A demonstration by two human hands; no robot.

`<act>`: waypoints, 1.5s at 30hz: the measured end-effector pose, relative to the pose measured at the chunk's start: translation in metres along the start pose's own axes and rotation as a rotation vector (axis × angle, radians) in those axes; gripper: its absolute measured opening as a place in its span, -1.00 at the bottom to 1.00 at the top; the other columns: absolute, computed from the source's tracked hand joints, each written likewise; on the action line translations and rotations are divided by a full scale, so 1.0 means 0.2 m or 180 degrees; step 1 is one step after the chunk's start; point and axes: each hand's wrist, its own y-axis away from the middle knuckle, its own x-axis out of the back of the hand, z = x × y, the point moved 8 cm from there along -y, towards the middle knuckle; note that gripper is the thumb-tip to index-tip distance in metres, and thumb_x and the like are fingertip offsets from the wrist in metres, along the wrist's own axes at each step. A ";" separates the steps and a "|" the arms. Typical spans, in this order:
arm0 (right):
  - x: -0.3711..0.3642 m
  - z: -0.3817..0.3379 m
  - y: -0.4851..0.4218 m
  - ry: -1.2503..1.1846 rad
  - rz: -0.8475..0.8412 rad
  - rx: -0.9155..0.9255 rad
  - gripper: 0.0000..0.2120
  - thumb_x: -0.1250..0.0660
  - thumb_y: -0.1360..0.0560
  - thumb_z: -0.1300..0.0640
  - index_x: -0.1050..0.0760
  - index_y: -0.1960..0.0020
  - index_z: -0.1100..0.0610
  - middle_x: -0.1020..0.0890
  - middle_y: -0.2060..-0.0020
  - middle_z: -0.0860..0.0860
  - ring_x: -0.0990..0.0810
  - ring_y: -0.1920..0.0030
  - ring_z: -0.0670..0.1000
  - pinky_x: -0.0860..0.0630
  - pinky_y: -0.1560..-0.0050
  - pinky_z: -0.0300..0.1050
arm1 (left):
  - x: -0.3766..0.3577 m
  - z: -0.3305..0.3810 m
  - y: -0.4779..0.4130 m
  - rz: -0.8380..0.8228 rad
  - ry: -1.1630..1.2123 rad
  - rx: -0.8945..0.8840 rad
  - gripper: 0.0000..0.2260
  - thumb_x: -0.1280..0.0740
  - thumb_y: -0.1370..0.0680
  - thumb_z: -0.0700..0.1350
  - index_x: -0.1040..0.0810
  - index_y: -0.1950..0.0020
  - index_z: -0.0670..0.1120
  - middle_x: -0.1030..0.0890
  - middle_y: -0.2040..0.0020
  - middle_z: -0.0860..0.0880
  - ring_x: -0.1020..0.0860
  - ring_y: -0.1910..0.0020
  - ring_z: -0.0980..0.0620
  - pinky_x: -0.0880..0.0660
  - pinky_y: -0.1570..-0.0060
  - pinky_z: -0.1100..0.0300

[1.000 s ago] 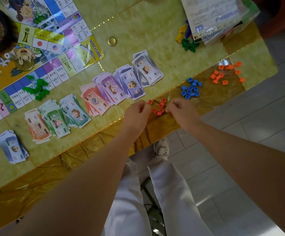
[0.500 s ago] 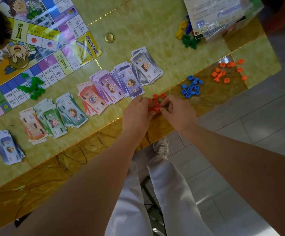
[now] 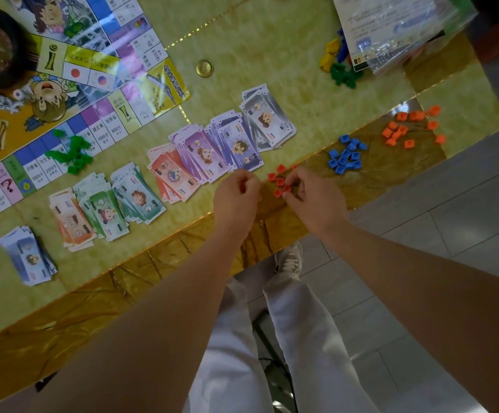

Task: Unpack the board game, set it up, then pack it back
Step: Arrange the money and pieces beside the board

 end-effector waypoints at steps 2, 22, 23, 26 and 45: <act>0.00 0.00 0.00 -0.0113 -0.0010 -0.0034 -0.89 -0.36 -0.52 0.06 -0.45 -0.01 0.01 -0.45 0.43 -0.08 -0.39 0.45 -0.13 -0.38 0.44 -0.21 | 0.00 0.00 -0.02 -0.0018 0.0133 0.0096 -0.79 -0.21 -0.54 -0.21 -0.57 0.24 -0.16 -0.44 0.44 0.01 -0.28 0.52 0.15 -0.20 0.52 0.30; 0.10 0.07 -0.09 -0.0381 0.0260 -0.0382 -0.76 -0.38 -0.47 0.08 -0.40 -0.09 -0.05 -0.47 0.42 -0.09 -0.46 0.38 -0.09 -0.37 0.36 -0.12 | -0.06 0.10 0.01 -0.0053 -0.1859 -0.0458 -0.62 -0.40 -0.36 0.31 -0.43 0.35 0.04 -0.51 0.38 0.09 -0.51 0.31 0.08 -0.41 0.31 0.17; 0.10 0.07 -0.10 -0.0302 0.0260 -0.0397 -0.76 -0.38 -0.47 0.08 -0.40 -0.09 -0.03 -0.47 0.41 -0.09 -0.48 0.35 -0.07 -0.39 0.34 -0.10 | -0.06 0.10 0.01 -0.0052 -0.2011 -0.0489 -0.63 -0.41 -0.36 0.32 -0.44 0.30 0.05 -0.52 0.34 0.10 -0.50 0.28 0.09 -0.41 0.29 0.17; 0.07 0.05 -0.11 -0.0218 0.0150 -0.0363 -0.85 -0.35 -0.51 0.12 -0.42 -0.04 0.01 -0.42 0.42 -0.11 -0.42 0.38 -0.12 -0.34 0.35 -0.10 | -0.08 0.11 0.00 -0.0056 -0.2364 -0.0574 -0.62 -0.40 -0.36 0.34 -0.48 0.14 0.06 -0.52 0.25 0.11 -0.49 0.22 0.07 -0.37 0.25 0.16; 0.05 0.02 -0.11 -0.2753 -0.0469 -0.1352 -0.77 -0.10 -0.51 0.30 -0.45 0.26 0.16 -0.47 0.44 0.01 -0.33 0.51 -0.12 -0.23 0.54 -0.31 | -0.04 -0.02 -0.03 -0.0496 0.1743 0.1034 -0.73 -0.09 -0.56 -0.18 -0.39 0.34 -0.08 -0.48 0.40 -0.03 -0.36 0.46 0.06 -0.32 0.43 0.23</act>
